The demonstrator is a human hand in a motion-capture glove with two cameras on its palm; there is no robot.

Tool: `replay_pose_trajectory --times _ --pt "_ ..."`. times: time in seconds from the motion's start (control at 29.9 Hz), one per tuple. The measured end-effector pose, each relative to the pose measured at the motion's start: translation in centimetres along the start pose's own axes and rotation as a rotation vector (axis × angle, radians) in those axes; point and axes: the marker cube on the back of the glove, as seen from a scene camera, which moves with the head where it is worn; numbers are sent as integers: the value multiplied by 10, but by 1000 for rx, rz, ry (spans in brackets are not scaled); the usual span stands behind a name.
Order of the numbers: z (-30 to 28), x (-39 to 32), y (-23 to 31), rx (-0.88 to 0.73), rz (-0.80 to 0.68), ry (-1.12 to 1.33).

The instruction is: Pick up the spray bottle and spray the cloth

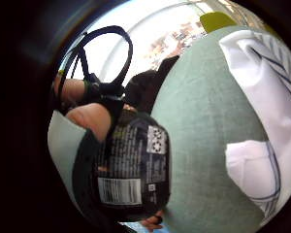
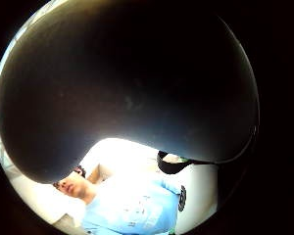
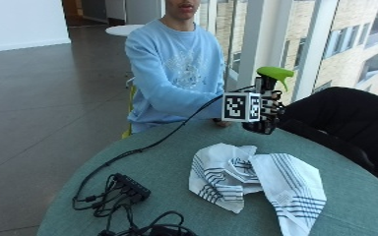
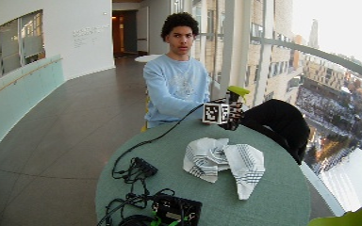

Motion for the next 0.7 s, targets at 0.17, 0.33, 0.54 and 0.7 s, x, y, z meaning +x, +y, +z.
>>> replay_pose_trajectory --times 0.17,0.33,0.54,0.7 --pt "30 17 -9 51 -47 -5" --pt "45 27 -13 84 -59 -27" --pt "52 31 -13 94 -69 -9" --pt "55 31 -14 70 -45 5"
